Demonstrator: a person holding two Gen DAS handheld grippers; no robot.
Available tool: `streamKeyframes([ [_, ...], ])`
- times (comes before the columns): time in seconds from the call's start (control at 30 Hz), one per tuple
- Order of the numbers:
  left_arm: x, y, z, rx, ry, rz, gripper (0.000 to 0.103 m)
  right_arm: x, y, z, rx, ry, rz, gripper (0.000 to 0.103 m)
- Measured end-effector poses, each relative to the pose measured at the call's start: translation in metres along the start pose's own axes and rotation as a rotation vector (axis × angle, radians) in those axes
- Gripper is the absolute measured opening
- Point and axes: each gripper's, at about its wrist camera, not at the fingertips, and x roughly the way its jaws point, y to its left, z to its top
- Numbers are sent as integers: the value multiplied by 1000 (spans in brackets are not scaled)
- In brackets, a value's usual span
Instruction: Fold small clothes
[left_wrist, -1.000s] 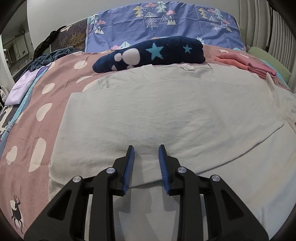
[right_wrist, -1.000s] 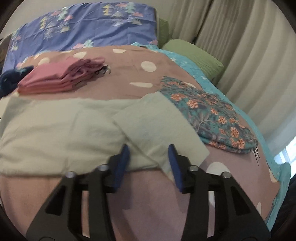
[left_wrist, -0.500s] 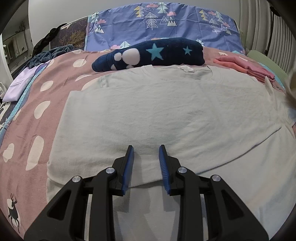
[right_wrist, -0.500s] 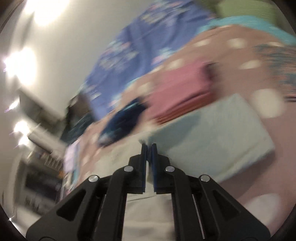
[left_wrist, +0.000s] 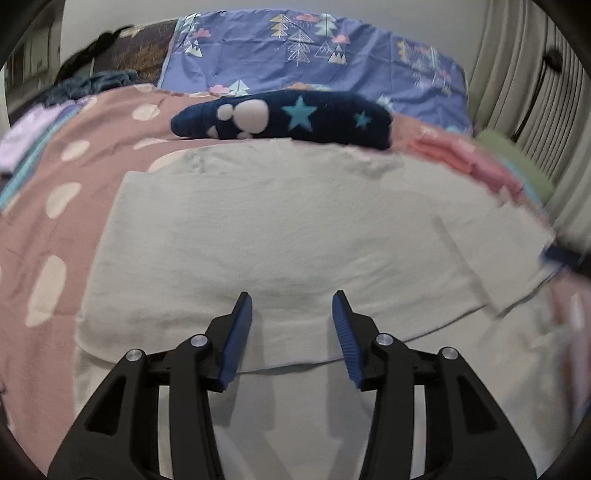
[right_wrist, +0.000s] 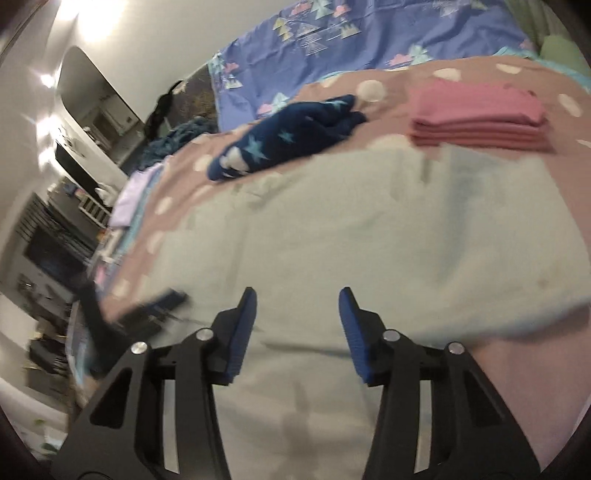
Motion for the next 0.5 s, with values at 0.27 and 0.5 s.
streamKeyframes([
  [0.27, 29, -95, 23, 87, 110, -355, 48, 17, -38, -44, 79, -37, 21, 40],
  [0.5, 75, -141, 26, 123, 182, -345, 10, 16, -41, -54, 58, -82, 44, 43],
])
